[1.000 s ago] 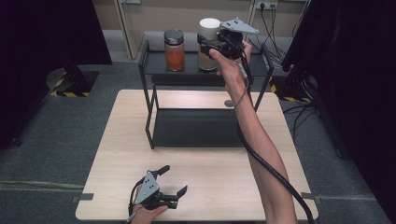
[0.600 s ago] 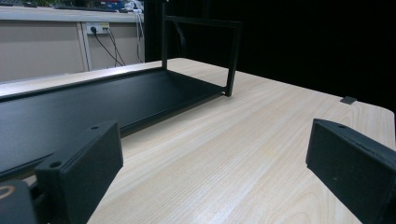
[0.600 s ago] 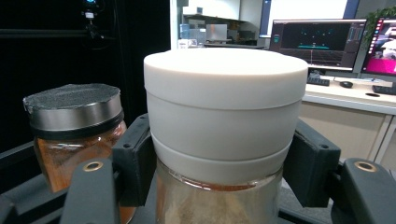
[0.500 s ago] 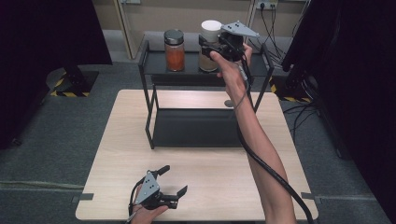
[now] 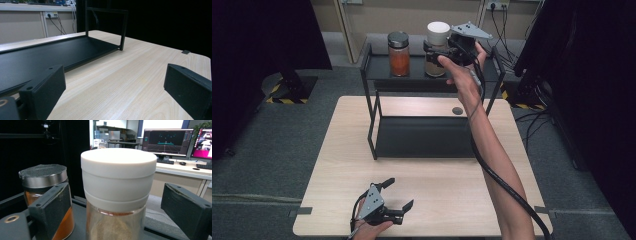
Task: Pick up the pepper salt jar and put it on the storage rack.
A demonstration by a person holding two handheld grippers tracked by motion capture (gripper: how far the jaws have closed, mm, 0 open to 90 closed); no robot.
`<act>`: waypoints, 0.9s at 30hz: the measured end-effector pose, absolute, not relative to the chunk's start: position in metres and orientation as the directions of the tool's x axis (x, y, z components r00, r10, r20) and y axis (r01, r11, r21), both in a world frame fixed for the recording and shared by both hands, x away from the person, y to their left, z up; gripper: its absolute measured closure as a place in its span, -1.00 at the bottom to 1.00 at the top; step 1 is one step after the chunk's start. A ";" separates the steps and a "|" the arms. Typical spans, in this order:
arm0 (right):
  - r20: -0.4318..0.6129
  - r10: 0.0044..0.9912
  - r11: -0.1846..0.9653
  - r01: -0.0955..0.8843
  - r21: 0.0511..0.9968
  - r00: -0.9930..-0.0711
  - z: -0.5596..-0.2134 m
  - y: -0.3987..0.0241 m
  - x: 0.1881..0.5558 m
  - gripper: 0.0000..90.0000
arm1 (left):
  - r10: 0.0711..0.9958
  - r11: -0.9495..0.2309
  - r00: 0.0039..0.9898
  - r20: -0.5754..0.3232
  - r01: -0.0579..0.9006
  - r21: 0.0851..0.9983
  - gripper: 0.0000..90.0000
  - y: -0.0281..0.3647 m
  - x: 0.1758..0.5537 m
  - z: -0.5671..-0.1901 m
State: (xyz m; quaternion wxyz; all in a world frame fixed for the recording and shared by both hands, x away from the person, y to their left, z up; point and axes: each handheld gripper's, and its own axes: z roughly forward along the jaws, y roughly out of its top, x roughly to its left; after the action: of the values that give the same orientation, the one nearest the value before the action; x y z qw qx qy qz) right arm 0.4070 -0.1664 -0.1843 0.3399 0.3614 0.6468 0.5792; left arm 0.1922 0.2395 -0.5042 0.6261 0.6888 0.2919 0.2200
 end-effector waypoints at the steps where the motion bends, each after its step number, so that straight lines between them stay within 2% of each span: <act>1: -0.022 0.860 0.068 0.073 0.995 -0.509 -0.185 -0.167 0.407 -0.83 | 0.678 -0.046 0.733 -0.062 0.126 0.991 -0.93 0.240 0.192 -0.504; 8: -0.026 0.860 0.065 0.060 0.996 -0.510 -0.188 -0.174 0.397 -0.94 | 0.680 -0.045 0.730 -0.063 0.127 0.991 -0.93 0.240 0.192 -0.504; 27: -0.034 0.814 0.055 0.019 0.998 -0.579 -0.208 -0.203 0.368 -0.99 | 0.683 -0.047 0.728 -0.063 0.130 0.990 -0.93 0.239 0.192 -0.505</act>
State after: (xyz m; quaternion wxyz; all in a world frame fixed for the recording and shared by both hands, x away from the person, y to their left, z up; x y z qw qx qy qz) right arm 0.3682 -0.2032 -0.2081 0.3272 0.3213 0.6484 0.6076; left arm 0.1925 0.2395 -0.5046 0.6240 0.6888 0.2952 0.2214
